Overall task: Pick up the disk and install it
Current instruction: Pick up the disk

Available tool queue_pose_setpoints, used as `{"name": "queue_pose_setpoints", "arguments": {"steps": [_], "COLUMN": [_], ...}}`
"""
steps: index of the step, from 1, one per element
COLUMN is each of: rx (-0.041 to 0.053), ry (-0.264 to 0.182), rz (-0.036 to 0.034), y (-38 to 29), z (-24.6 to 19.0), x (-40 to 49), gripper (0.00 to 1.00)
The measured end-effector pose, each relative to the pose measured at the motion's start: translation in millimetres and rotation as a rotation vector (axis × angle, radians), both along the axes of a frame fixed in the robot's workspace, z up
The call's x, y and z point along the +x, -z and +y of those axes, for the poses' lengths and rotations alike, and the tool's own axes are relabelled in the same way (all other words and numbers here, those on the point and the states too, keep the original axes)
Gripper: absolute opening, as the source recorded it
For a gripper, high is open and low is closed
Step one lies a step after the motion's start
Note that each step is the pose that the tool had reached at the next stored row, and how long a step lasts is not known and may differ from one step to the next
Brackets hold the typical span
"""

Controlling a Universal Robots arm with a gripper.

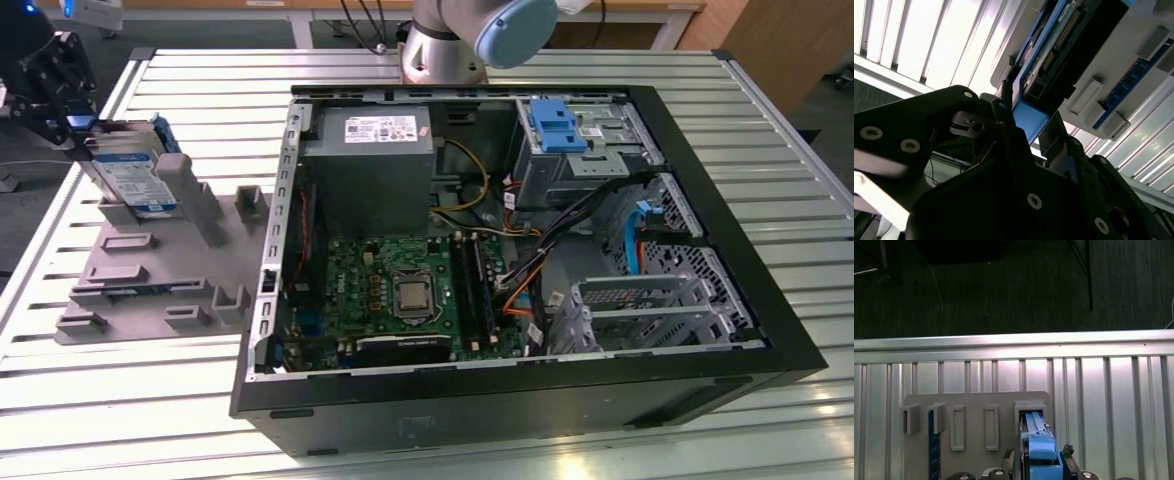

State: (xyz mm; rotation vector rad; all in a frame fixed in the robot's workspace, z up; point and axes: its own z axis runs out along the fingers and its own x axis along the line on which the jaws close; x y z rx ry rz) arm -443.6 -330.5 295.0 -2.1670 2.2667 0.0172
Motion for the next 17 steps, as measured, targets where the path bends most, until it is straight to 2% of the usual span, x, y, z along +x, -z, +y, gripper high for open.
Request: {"name": "queue_pose_setpoints", "arguments": {"steps": [8, 17], "rx": [-0.0018, -0.0018], "ry": [0.0, 0.0], "rz": [0.0002, 0.0003], "y": [6.2, 6.5], "z": [0.8, 0.8], "x": [-0.1, -0.1], "gripper": [0.47, 0.47]}}
